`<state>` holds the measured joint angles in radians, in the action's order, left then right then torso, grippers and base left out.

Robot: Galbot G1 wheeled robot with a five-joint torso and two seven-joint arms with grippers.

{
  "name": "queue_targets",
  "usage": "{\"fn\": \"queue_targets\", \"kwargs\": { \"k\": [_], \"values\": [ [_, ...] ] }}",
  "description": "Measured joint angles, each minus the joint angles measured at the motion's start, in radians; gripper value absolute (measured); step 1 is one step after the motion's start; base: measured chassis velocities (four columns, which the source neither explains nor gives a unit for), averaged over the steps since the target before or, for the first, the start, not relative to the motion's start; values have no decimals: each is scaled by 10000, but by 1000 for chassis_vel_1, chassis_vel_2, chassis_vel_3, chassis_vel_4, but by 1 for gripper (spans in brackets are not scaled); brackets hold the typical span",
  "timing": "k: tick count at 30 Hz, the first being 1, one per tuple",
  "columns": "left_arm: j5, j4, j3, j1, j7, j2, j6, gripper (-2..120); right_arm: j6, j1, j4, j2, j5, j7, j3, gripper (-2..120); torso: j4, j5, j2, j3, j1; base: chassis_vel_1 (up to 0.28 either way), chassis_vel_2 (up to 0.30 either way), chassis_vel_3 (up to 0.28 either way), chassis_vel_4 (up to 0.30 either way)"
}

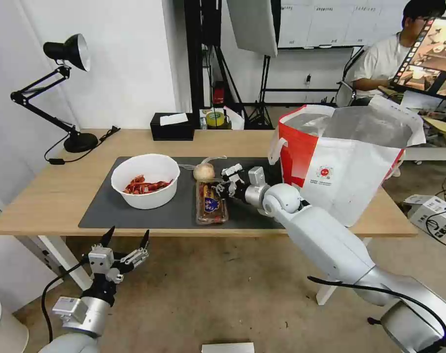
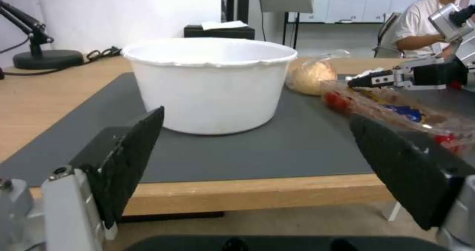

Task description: Pick up the trash from the table and place it into the takeout bag.

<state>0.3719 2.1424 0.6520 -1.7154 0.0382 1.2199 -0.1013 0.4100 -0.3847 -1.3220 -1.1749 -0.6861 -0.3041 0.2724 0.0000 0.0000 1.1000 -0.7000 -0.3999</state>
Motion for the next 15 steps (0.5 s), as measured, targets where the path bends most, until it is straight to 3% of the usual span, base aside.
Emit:
{"fn": "queue_targets", "kwargs": {
  "k": [15],
  "values": [
    [49,128,-62,102,0,-226,36,100,116,-134,-297,120,-6,28,-66,0,1,0,0,0,0,0,0,0,0]
  ]
}}
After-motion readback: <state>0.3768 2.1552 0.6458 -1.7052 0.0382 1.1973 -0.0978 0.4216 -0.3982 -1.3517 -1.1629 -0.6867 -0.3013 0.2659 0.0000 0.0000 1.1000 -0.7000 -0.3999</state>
